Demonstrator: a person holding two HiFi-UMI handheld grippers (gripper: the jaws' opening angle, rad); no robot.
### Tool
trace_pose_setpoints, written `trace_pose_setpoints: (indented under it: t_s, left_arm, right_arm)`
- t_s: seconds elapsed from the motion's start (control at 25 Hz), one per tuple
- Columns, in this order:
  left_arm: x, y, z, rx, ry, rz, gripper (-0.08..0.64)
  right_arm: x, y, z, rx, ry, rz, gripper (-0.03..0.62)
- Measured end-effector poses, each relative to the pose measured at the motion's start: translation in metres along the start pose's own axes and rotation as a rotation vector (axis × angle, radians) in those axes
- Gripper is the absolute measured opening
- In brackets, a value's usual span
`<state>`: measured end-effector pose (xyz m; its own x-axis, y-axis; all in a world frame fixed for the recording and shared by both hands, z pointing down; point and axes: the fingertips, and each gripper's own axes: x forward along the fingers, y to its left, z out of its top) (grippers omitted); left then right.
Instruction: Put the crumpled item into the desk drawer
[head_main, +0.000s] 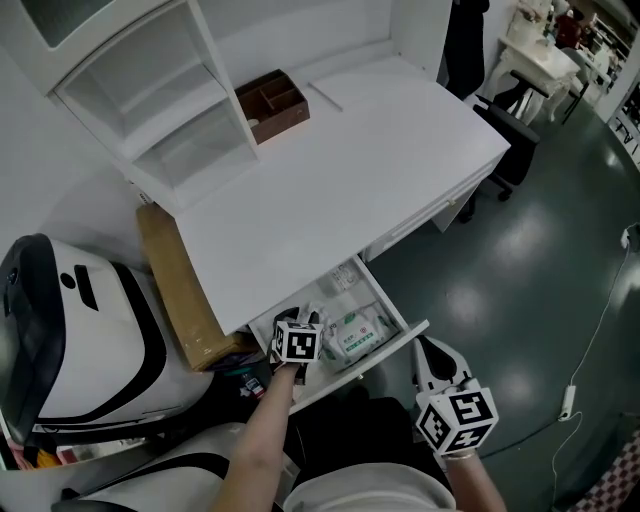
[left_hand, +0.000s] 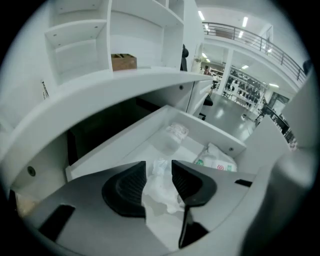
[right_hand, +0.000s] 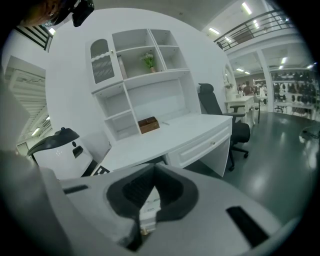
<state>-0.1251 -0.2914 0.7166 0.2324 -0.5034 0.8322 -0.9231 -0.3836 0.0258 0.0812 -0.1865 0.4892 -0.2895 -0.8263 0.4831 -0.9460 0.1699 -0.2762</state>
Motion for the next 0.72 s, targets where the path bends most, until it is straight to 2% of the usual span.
trace_pose_setpoints:
  t_s: [0.44,0.72]
  left_arm:
    - [-0.091,-0.017,0.048,0.001,-0.205,-0.039,0.122]
    - [-0.150,-0.023,0.073,-0.046,-0.352,-0.036,0.094]
  right_arm:
    - [-0.005,0.014,0.015,-0.014,-0.059,0.039,0.002]
    - [-0.014,0.020,0.027,-0.025,-0.102,0.052,0.002]
